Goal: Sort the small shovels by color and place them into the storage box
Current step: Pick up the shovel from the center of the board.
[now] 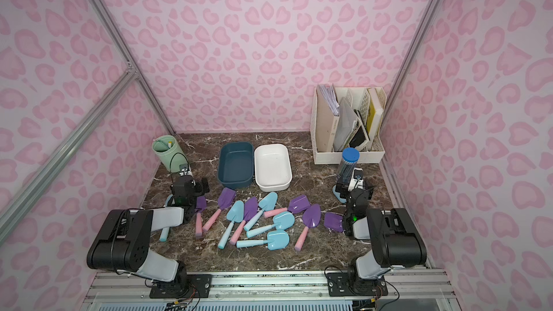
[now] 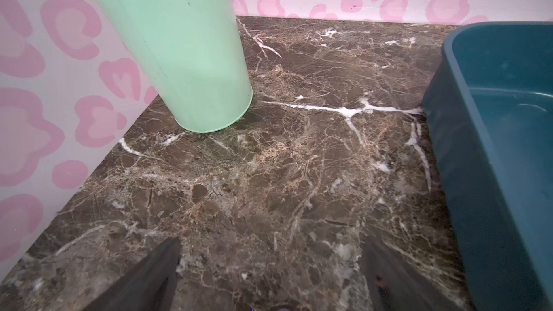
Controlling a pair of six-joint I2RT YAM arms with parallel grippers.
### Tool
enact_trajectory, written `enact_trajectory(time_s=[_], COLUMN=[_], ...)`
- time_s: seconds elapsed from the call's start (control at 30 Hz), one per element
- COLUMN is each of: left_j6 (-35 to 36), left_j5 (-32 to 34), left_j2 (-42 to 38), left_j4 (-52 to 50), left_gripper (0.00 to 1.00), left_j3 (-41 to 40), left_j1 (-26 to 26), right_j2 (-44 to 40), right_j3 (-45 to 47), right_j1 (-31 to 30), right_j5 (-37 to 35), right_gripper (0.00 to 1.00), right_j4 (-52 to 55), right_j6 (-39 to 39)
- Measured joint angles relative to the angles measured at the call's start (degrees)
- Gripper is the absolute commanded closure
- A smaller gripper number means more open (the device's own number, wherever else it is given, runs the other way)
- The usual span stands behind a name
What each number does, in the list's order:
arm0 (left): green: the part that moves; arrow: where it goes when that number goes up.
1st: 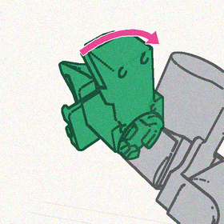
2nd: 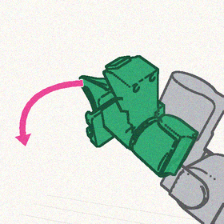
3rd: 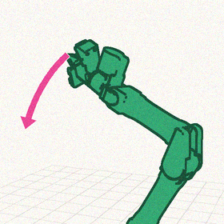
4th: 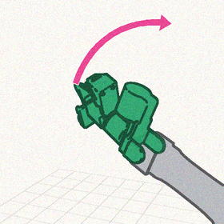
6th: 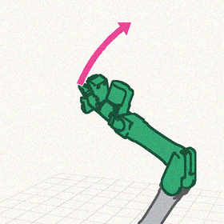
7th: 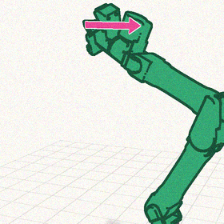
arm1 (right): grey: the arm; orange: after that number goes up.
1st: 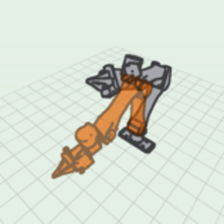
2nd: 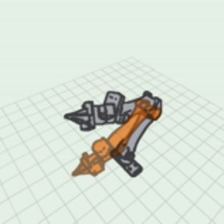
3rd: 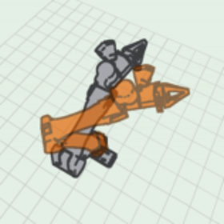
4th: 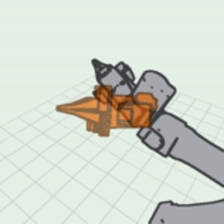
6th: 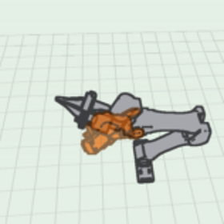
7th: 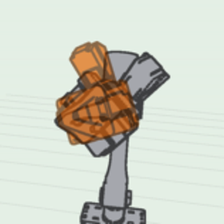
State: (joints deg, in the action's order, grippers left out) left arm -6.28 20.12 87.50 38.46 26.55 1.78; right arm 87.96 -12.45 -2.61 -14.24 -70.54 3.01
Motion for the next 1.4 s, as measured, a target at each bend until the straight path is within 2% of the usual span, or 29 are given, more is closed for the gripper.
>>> enact_trajectory(time_s=[1.33, 1.4], left_j6=[0.20, 0.20], left_j5=[-0.04, -0.04], left_j2=[0.00, 0.00], left_j4=[0.00, 0.00], left_gripper=[0.02, 0.04], left_j3=[0.00, 0.00], left_j1=[0.00, 0.00], right_j2=[-0.02, -0.04], right_j3=[-0.07, -0.07], right_j1=[0.33, 0.37], right_j5=[0.37, 0.37], right_gripper=[0.01, 0.05], right_j4=[0.00, 0.00], right_j6=[0.02, 0.02])
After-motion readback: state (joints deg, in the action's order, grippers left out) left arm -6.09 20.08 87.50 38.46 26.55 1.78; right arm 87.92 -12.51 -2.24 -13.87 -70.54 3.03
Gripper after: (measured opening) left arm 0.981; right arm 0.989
